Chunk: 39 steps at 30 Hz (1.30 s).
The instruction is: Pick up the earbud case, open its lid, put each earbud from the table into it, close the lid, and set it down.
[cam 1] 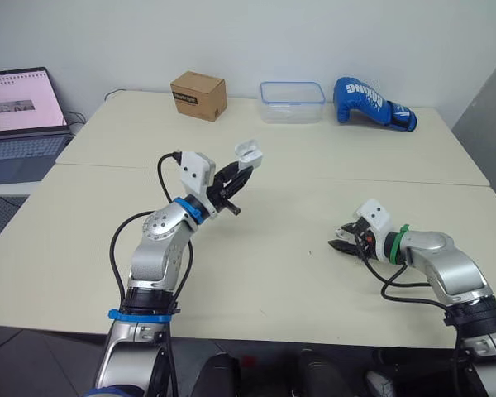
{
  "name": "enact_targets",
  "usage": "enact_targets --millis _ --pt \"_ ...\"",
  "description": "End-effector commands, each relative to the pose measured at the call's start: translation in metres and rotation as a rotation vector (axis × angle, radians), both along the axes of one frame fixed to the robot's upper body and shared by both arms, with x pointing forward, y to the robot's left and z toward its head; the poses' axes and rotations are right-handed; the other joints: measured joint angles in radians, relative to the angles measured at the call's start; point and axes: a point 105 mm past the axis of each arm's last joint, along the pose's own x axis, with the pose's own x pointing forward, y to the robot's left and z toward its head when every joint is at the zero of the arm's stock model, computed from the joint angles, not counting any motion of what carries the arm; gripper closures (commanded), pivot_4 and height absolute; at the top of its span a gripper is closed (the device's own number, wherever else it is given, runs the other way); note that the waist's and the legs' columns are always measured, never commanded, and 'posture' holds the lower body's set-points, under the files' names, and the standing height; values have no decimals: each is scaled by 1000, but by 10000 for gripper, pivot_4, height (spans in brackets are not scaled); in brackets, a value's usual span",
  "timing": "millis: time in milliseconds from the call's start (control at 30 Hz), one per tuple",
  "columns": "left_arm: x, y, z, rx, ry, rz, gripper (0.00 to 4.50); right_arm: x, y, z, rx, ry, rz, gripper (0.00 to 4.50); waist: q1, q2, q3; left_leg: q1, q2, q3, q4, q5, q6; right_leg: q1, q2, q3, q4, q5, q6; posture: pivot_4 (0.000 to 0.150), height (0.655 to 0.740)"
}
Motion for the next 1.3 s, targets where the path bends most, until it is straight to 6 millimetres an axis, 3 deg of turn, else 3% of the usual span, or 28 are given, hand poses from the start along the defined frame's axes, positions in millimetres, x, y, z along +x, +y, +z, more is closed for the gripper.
enact_targets --millis 33,133,167,333,633,800,1000,1300 --pt "-2 -4 16 5 -73 -14 37677 3 -6 7 -20 -24 -16 28300 0 0 0 0 0 0 0 0 0 0 0 0 0 0 0 1500 7400" --pt "-4 -6 12 22 -70 -29 37677 -2 -15 16 -62 -28 11 39670 1 0 0 0 0 0 0 0 0 0 0 0 0 0 0 1500 7400" --pt "-4 -7 11 24 -68 -32 37677 -5 -20 21 -85 -28 28 41277 1 1 1 0 0 0 0 0 0 0 0 0 0 0 0 1500 7400" --pt "-4 -7 10 22 -67 -30 37677 -27 -52 31 -258 17 147 41202 4 1 1 0 -1 0 0 0 0 0 -1 -1 -1 0 0 1500 7400" --pt "-2 0 6 -25 -33 8 37677 -81 -164 6 -782 303 320 41202 8 2 1 1 0 0 0 0 1 2 -1 -1 -3 -3 4 1500 7400" --pt "-7 -2 1 -18 -25 4 37677 -83 -180 2 -819 354 307 41202 7 2 1 5 0 1 0 0 0 5 -1 0 -3 -3 5 1500 7400" --pt "-11 -2 -2 -13 -15 4 37677 -92 -181 -6 -800 410 317 20577 22 2 1 5 0 0 0 0 0 6 -2 -1 -4 -3 5 1500 7400" --pt "-13 -4 -3 -2 -6 -12 37677 -95 -185 -8 -837 438 345 20577 25 1 1 5 0 -1 0 0 0 7 -2 -2 -4 -3 5 1500 7400"
